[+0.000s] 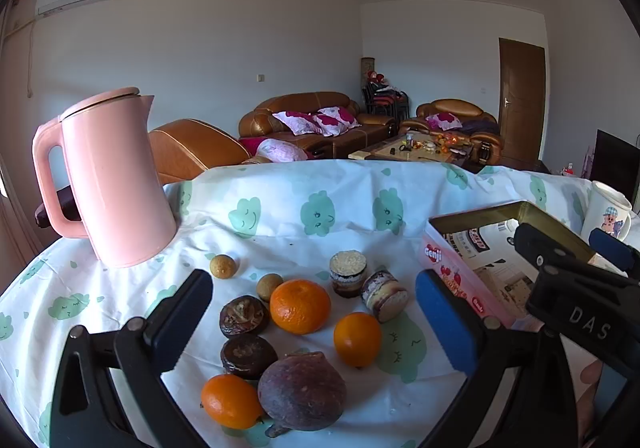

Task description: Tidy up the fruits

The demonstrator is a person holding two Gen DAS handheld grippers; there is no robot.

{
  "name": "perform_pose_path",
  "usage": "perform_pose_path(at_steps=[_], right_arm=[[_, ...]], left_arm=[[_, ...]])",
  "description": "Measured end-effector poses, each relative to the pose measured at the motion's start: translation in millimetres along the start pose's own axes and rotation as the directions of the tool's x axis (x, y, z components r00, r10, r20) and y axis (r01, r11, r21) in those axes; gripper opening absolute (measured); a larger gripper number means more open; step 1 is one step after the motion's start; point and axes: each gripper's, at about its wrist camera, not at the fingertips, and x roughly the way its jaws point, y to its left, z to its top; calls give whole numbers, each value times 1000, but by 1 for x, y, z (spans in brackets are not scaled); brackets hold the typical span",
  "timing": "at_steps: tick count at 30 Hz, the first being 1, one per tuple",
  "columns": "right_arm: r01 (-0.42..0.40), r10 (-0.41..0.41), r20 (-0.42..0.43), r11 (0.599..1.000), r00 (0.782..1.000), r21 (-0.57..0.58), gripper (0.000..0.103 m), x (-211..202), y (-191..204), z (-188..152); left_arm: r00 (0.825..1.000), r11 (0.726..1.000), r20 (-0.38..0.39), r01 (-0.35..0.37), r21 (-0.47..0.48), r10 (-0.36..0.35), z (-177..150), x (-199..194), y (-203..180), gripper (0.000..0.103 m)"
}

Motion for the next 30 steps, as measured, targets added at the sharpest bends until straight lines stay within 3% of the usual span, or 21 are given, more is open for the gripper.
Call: perform_pose_path(at_steps=[30], right_arm=[[-5, 5, -5, 1000, 1000, 2, 102, 0, -1, 1]], left_arm=[[1000, 1000, 0, 0, -1, 0, 0, 0, 0, 103]])
